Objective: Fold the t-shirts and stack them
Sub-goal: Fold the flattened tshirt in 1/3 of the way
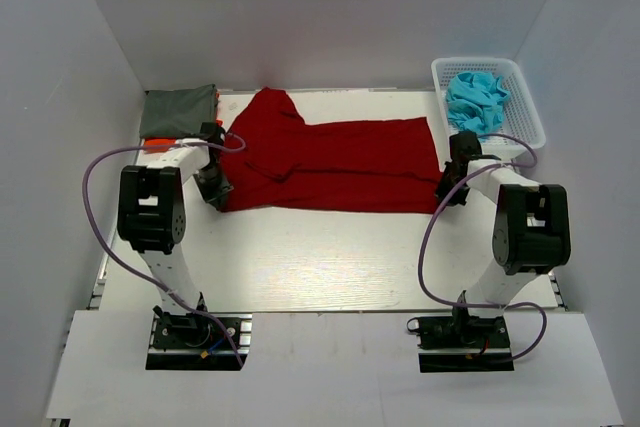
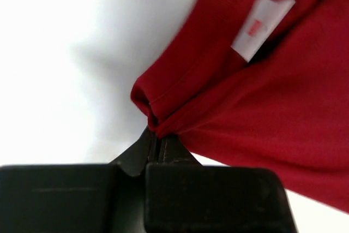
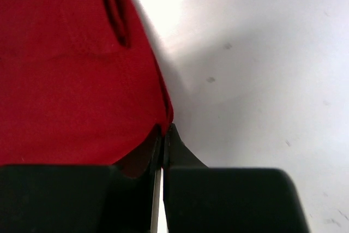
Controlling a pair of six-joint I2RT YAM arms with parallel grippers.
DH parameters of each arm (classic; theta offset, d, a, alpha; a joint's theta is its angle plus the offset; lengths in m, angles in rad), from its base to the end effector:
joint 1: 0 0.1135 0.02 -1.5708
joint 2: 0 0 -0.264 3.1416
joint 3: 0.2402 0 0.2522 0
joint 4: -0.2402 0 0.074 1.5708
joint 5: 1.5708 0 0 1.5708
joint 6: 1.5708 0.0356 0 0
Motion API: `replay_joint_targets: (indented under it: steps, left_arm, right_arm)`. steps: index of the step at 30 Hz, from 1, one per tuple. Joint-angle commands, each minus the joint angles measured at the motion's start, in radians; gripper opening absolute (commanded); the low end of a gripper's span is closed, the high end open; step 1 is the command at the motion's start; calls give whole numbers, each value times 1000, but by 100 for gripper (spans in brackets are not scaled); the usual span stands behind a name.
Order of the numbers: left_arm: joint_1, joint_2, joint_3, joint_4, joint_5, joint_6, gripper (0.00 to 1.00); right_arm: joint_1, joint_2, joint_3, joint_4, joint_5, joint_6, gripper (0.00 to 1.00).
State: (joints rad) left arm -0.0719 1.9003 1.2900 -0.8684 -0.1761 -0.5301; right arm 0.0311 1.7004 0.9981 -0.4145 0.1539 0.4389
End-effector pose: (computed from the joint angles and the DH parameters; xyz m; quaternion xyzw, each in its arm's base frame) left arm 0.3501 -0.0190 0.1635 -0.2299 0.9682 0.0703 0.0698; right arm 0.3278 0.0047 0.1647 0.2137 0.9478 -0.0206 0.2357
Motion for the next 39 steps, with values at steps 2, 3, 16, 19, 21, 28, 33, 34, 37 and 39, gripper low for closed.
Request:
replay_joint_targets:
  steps: [2, 3, 16, 19, 21, 28, 33, 34, 37, 39]
  left_arm:
    - [12, -127, -92, -171, -150, -53, 0]
    - [12, -141, -112, -184, -160, -70, 0]
    - [-8, -416, -146, -287, -79, -71, 100]
    - [-17, -452, -34, -314, -141, -83, 100]
    - [-37, -443, 12, -314, -105, -56, 100]
    - [-262, -353, 58, -77, 164, 177, 100]
    - [-434, -248, 19, -35, 75, 223, 100]
    - [-443, -239, 9, 1, 107, 241, 100]
    - [-456, -228, -18, 78, 130, 254, 100]
    - [-465, -186, -18, 78, 113, 265, 93]
  right_arm:
    - [-20, -99, -53, -150, 88, 15, 0]
    - [-20, -108, -73, -158, 93, 18, 0]
    - [-40, -269, -133, -158, 4, -38, 73]
    - [-40, -359, -70, -167, -19, -69, 90]
    - [-39, -372, -35, -170, -36, -66, 90]
    - [10, -406, -39, -95, -221, -92, 90]
    - [26, -395, -65, -78, -212, -81, 90]
    - [23, -397, -81, -69, -212, -68, 90]
    - [24, -398, -104, -57, -208, -57, 90]
    - [23, -400, -116, -47, -209, -43, 90]
